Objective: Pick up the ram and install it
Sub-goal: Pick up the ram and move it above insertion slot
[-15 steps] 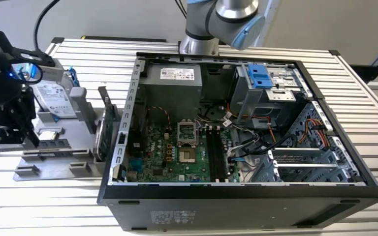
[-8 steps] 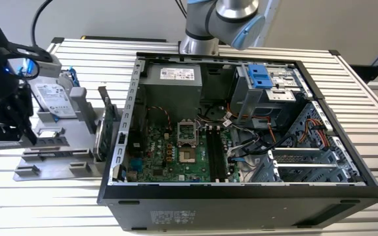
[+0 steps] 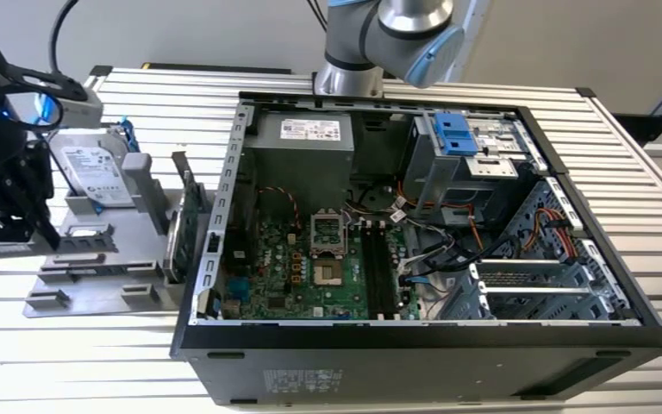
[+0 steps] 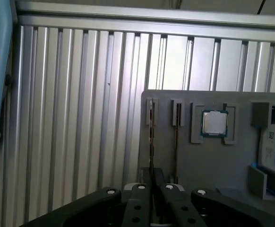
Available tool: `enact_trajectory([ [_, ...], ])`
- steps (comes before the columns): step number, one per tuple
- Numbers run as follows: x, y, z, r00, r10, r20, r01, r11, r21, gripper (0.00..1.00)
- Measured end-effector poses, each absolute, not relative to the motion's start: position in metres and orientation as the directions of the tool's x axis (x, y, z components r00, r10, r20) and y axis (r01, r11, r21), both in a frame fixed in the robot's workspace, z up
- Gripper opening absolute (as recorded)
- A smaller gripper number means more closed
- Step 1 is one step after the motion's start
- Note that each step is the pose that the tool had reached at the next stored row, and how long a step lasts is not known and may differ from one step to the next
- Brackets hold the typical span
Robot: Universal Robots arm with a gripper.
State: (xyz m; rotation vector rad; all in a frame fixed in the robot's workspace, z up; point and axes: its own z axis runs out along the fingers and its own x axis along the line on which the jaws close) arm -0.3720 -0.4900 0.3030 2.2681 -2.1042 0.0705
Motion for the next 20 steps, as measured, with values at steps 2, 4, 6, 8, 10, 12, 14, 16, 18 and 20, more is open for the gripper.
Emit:
enact_trajectory([
  [2,-0.372,-0.49,0.305,0.075,-0.995,0.065,-0.997,-0.075,0.004,0.0],
  [4,-0.372,-0.49,0.307,0.075,-0.995,0.065,-0.997,-0.075,0.003,0.0],
  [6,-0.373,-0.49,0.309,0.075,-0.995,0.065,-0.997,-0.075,0.004,0.0],
  [8,-0.373,-0.49,0.311,0.075,-0.995,0.065,-0.997,-0.075,0.004,0.0],
  [10,-0.373,-0.49,0.313,0.075,-0.995,0.065,-0.997,-0.075,0.003,0.0],
  [12,-0.373,-0.49,0.315,0.075,-0.995,0.065,-0.997,-0.075,0.003,0.0],
  [14,-0.374,-0.49,0.317,0.075,-0.995,0.065,-0.997,-0.075,0.004,0.0],
  [16,-0.374,-0.49,0.318,0.075,-0.995,0.065,-0.997,-0.075,0.003,0.0],
  [18,-0.374,-0.49,0.32,0.075,-0.995,0.065,-0.997,-0.075,0.004,0.0],
  [20,-0.374,-0.49,0.322,0.075,-0.995,0.065,-0.997,-0.075,0.004,0.0],
])
